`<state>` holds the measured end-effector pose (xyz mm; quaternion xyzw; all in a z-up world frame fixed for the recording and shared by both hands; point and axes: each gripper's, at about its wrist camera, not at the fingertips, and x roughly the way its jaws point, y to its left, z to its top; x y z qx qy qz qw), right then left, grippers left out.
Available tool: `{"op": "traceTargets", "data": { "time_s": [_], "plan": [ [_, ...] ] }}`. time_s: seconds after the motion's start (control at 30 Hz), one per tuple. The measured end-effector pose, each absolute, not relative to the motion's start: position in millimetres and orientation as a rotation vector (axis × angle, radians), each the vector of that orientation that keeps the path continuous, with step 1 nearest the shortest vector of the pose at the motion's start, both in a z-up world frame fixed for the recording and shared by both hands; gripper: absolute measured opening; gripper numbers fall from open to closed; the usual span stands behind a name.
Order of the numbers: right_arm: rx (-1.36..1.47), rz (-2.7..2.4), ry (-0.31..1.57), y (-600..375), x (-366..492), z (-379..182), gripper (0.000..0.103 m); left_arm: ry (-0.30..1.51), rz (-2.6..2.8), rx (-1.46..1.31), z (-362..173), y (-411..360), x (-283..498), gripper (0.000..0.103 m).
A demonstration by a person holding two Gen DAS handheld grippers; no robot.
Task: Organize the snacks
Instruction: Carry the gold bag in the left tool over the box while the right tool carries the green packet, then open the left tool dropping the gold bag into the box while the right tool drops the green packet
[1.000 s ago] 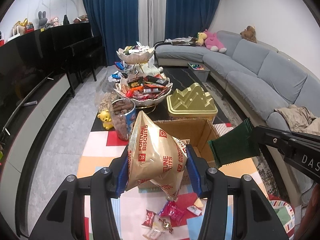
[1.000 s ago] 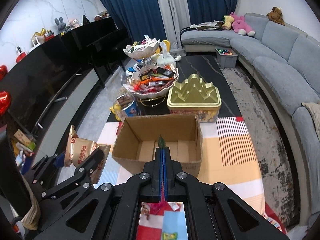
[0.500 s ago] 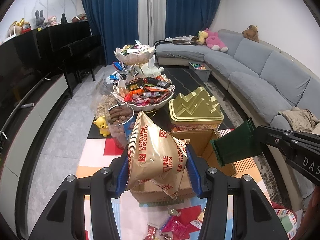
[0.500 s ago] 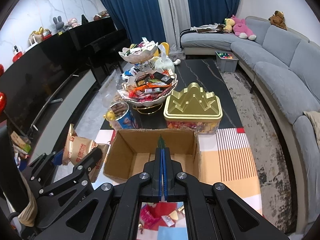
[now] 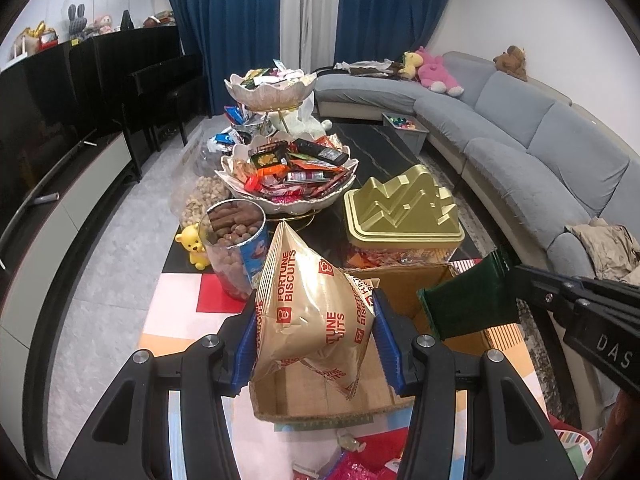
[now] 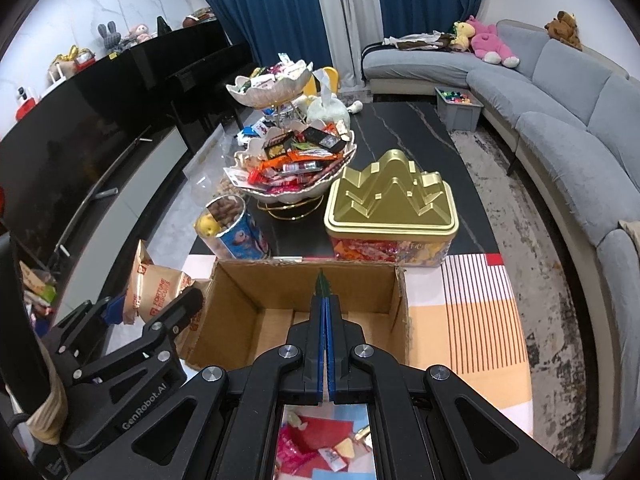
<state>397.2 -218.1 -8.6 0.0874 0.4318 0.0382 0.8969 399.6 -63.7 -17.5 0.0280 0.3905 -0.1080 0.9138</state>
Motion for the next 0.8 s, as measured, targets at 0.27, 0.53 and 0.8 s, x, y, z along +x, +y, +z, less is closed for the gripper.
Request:
{"op": "traceTargets", "data": {
  "time_s": [0.27,0.53,0.8],
  "plan": [
    [0.177,0.081,0.921,-219.5,412.2,-23.1,0.002,0.83,-0.249,0.059,-32.4,-67.3,414.3,0.074],
    [0.153,0.017,0.896,-224.3,408.7,-20.8,0.065,0.835,-0.217,0.066,-36.8,-62.6,413.0,0.087],
    [0.148,0.004,0.883,-223.8,396.4,-10.2,0.073,0.808,-0.193,0.066,-22.6,-55.9,397.5,0.093]
  ]
}}
